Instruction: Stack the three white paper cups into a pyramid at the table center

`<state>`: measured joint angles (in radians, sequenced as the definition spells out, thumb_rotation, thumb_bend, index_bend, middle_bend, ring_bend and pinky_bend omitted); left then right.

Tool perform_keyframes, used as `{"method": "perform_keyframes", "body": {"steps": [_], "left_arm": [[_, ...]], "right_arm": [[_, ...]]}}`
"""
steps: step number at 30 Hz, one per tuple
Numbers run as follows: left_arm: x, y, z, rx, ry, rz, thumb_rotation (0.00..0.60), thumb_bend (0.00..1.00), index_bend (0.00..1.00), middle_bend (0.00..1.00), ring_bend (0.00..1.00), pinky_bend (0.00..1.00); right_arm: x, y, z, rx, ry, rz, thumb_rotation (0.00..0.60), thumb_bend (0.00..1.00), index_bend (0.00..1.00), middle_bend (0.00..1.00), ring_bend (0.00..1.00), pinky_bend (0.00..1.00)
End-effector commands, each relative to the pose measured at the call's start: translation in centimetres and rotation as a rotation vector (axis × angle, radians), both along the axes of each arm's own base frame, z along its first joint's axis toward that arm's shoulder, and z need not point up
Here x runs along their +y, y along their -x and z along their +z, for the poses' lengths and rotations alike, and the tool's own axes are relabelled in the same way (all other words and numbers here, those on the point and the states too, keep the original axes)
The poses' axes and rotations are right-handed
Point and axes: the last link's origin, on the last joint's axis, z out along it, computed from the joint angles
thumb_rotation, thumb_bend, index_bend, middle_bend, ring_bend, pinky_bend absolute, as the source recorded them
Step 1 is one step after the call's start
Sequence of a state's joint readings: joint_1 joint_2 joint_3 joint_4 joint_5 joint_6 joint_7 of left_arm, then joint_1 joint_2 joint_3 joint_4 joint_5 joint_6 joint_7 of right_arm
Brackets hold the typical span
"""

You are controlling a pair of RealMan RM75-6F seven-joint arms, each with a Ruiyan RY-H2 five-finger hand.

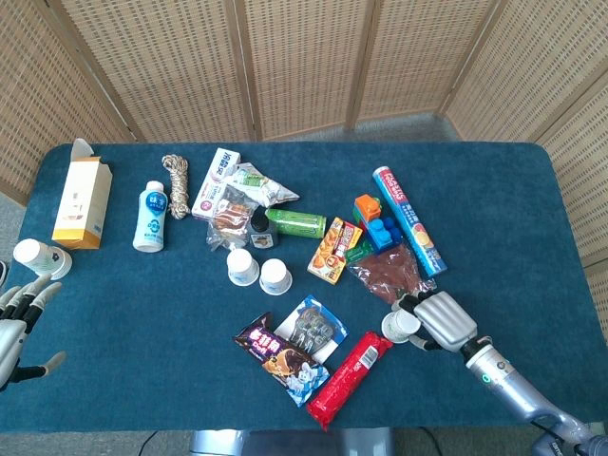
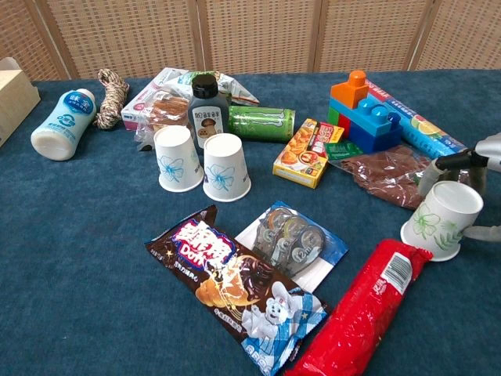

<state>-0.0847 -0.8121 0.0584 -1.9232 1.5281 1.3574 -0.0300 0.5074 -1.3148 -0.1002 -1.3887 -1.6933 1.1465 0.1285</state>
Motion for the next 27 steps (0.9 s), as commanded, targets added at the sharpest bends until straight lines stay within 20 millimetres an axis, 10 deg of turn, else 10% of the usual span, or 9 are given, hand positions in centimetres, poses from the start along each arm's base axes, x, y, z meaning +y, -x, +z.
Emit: {"method": "perform_keyframes", "body": {"steps": [1,27], "left_arm": [[0.0,0.0,0.0,-0.001,-0.001,0.001,0.600,0.28,0.04,0.00,0.00,0.00],[0.0,0.1,0.2,-0.013,0.004,0.002,0.600,0.28,0.04,0.00,0.00,0.00]], "right_arm": [[0.0,-0.3,0.1,-0.006,0.003,0.005,0.600,0.33,0.33,0.40,0.35,0.47],[-6.6,-16.6,0.8,-0.200,0.102,0.146,0.600,0.30,0.33,0.40,0.35,0.49]]}}
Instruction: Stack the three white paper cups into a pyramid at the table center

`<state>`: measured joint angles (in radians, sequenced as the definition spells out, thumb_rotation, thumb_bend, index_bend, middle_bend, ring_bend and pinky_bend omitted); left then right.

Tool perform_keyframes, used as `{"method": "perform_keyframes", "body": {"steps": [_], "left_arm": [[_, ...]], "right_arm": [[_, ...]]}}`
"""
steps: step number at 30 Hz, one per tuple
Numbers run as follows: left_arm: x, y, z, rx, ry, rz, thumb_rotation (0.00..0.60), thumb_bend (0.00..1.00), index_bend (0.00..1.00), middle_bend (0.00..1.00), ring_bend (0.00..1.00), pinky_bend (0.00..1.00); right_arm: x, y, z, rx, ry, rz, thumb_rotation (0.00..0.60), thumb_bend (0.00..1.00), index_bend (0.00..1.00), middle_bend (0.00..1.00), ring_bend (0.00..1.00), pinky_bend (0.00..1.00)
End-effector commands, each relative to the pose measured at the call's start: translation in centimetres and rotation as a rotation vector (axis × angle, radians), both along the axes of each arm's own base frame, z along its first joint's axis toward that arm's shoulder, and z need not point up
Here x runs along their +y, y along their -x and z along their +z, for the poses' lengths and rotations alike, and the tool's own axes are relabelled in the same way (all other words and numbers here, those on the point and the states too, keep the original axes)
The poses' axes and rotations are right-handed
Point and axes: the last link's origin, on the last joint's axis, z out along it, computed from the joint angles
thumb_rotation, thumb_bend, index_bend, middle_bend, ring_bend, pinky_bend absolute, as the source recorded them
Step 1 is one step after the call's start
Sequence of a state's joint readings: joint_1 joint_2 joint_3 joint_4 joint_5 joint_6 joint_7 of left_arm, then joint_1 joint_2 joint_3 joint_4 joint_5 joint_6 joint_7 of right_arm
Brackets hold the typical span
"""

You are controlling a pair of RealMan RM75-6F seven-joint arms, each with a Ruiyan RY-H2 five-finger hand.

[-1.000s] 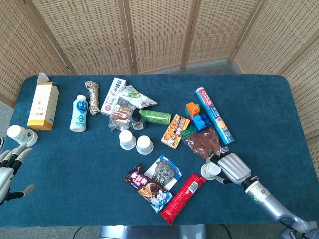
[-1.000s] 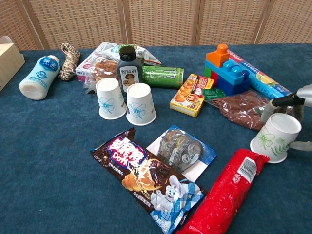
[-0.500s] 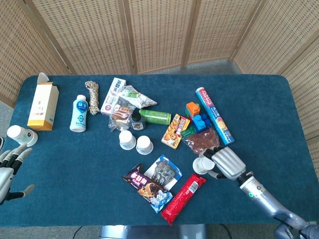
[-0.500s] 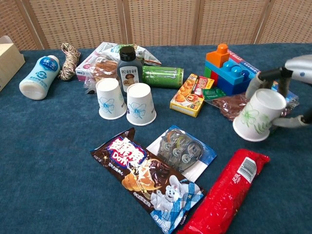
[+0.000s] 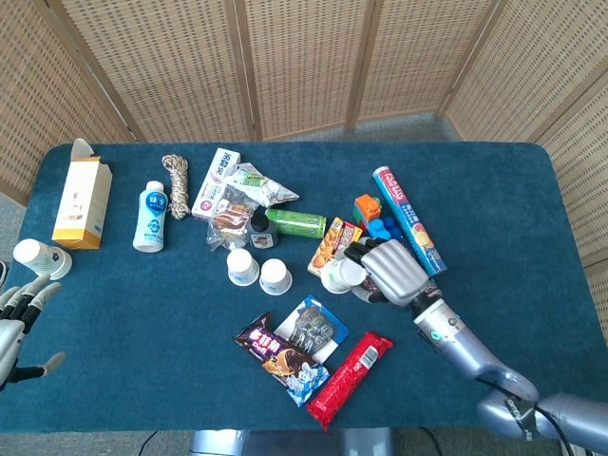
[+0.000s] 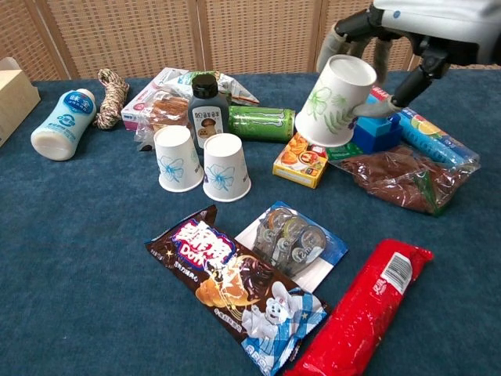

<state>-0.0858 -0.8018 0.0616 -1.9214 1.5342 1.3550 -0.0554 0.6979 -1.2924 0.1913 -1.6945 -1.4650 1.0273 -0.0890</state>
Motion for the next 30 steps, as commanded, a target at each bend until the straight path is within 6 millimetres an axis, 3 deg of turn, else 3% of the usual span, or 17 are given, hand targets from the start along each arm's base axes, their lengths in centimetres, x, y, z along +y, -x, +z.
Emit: {"method": "perform_keyframes", "body": {"steps": [1,15,24,30], "left_arm": [[0.0,0.0,0.0,-0.001,0.000,0.001,0.600,0.28,0.04,0.00,0.00,0.00],[0.1,0.2,0.1,-0.004,0.003,0.007,0.600,0.28,0.04,0.00,0.00,0.00],[0.2,0.3,0.3,-0.007,0.000,0.015,0.600,0.28,0.04,0.00,0.00,0.00],[0.3,0.5,0.3,-0.009,0.001,0.022,0.600,0.28,0.04,0.00,0.00,0.00]], "right_arm": [[-0.4,-3.0,-1.0,-0.006,-0.011,0.033,0.600,0.30,0.33,0.40,0.35,0.49],[-1.4,-10.2,-4.7,0.020,-0.023,0.083,0.600,0.29,0.33,0.39,0.35,0.49],[-2.3,-12.8,-7.5,0.064,-0.022,0.081,0.600,0.28,0.33,0.39,0.35,0.49],[-3.8,-13.5,-8.7,0.084,-0.006,0.042,0.600,0.28,0.33,0.39,0.35,0.49]]}}
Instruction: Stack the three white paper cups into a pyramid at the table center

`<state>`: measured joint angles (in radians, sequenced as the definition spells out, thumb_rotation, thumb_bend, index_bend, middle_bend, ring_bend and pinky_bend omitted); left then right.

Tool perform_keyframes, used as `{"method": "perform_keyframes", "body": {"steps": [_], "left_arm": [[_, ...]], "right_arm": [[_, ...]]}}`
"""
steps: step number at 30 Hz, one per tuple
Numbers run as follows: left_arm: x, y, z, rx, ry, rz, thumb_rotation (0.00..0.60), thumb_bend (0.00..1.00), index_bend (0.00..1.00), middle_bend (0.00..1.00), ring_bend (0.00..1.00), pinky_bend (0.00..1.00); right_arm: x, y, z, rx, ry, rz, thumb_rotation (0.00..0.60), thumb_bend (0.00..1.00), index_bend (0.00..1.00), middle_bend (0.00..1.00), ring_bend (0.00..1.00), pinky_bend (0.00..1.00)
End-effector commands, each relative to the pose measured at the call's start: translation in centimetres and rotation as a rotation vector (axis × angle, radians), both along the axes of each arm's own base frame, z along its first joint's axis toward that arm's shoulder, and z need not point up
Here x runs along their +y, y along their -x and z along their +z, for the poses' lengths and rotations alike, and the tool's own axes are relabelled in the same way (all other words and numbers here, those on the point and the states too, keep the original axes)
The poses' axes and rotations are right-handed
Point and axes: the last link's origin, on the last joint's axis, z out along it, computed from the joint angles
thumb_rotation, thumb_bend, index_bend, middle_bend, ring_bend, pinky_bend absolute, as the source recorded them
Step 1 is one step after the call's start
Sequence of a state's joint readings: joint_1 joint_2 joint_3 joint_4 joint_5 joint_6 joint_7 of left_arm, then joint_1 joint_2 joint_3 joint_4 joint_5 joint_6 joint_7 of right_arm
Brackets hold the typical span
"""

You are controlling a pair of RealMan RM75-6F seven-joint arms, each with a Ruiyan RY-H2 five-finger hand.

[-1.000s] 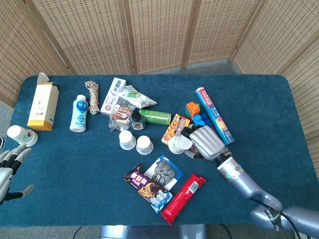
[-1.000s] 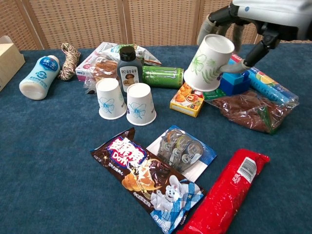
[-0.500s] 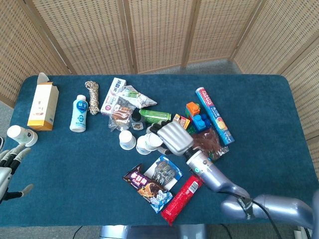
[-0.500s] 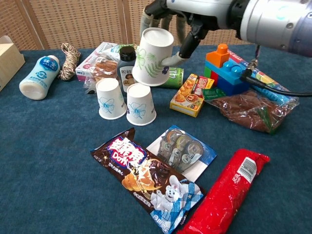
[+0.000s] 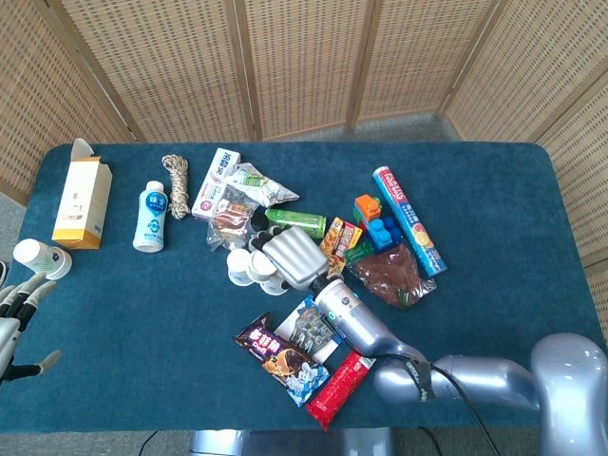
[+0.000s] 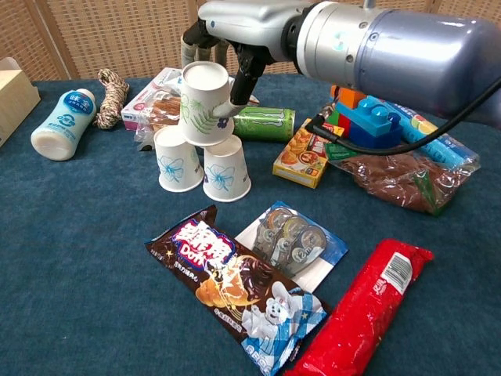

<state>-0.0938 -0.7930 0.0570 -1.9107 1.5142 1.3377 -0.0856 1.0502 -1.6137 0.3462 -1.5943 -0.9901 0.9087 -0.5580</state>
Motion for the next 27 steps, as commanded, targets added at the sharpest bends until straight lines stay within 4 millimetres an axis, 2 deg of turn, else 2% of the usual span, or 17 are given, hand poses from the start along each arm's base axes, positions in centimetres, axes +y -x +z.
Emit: {"method": "perform_keyframes", "body": {"steps": [1,10,17,27], "left_arm": [[0.1,0.1,0.0,0.000,0.002,0.002,0.600,0.28,0.04,0.00,0.00,0.00],[0.2,0.2,-0.1,0.003,0.003,0.012,0.600,0.28,0.04,0.00,0.00,0.00],[0.3,0.3,-0.1,0.004,0.005,0.015,0.600,0.28,0.04,0.00,0.00,0.00],[0.2,0.3,0.0,0.002,0.003,0.015,0.600,0.28,0.04,0.00,0.00,0.00]], "right_arm": [[-0.7,-0.4,-0.6,0.011,0.011,-0.018,0.600,0.28,0.33,0.39,0.35,0.49],[-1.9,-0.7,-1.0,0.019,0.030,-0.059,0.600,0.29,0.34,0.39,0.35,0.49],[-1.5,-1.4,-0.9,0.032,0.023,-0.042,0.600,0.29,0.33,0.39,0.35,0.49],[-1.1,-1.2,-1.8,0.056,0.005,-0.043,0.600,0.28,0.33,0.39,0.35,0.49]]}}
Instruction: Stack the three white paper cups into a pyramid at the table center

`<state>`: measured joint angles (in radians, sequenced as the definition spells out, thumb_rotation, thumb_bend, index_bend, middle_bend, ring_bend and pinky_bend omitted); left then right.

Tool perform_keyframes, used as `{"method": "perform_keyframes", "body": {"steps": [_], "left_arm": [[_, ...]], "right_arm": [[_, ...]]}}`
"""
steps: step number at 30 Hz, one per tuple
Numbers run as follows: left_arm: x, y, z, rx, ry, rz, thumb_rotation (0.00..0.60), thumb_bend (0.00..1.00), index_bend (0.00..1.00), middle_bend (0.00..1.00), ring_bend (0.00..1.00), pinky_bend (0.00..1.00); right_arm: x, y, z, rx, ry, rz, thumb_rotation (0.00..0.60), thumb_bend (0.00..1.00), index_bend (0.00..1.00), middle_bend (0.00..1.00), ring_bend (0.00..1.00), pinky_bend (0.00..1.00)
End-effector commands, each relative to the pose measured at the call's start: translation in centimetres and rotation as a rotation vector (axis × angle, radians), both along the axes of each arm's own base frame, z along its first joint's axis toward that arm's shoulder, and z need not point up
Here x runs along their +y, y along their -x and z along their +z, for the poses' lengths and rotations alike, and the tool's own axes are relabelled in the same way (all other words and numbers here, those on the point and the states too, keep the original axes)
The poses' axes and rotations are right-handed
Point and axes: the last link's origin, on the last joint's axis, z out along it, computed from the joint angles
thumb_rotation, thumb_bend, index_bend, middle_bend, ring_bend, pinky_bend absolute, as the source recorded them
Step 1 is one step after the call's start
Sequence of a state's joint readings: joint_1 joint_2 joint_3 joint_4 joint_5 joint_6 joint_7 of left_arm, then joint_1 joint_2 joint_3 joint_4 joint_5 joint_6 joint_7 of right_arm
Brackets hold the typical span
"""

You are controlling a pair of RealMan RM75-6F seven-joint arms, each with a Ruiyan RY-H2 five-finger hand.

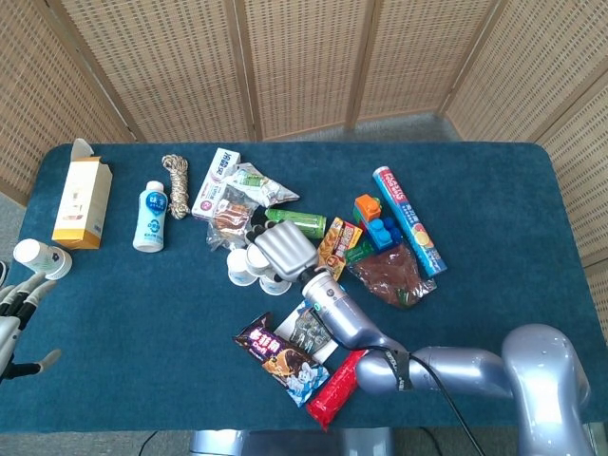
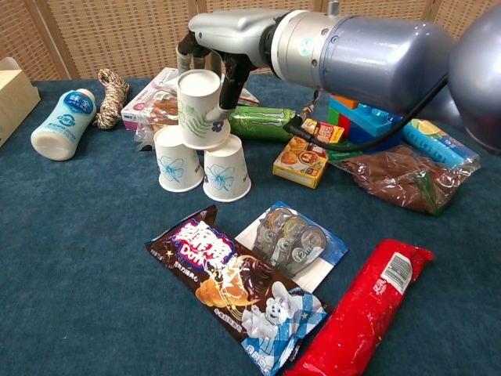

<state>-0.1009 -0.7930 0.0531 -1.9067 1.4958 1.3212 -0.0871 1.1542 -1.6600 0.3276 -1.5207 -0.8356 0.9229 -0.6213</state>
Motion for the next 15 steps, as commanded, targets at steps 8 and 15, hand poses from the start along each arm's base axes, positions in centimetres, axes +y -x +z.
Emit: {"method": "perform_keyframes", "body": {"steps": [8,15], "left_arm": [[0.06,0.01,-0.17,0.004,0.005,0.002,0.600,0.28,0.04,0.00,0.00,0.00],[0.05,0.04,-0.18,0.005,0.004,0.003,0.600,0.28,0.04,0.00,0.00,0.00]], "right_arm": [[0.22,-0.34,-0.23,0.002,-0.005,0.010,0.600,0.29,0.34,0.39,0.35,0.49],[0.12,-0.35,-0.55,0.010,-0.007,0.006,0.600,0.28,0.33,0.39,0.35,0.49]]}}
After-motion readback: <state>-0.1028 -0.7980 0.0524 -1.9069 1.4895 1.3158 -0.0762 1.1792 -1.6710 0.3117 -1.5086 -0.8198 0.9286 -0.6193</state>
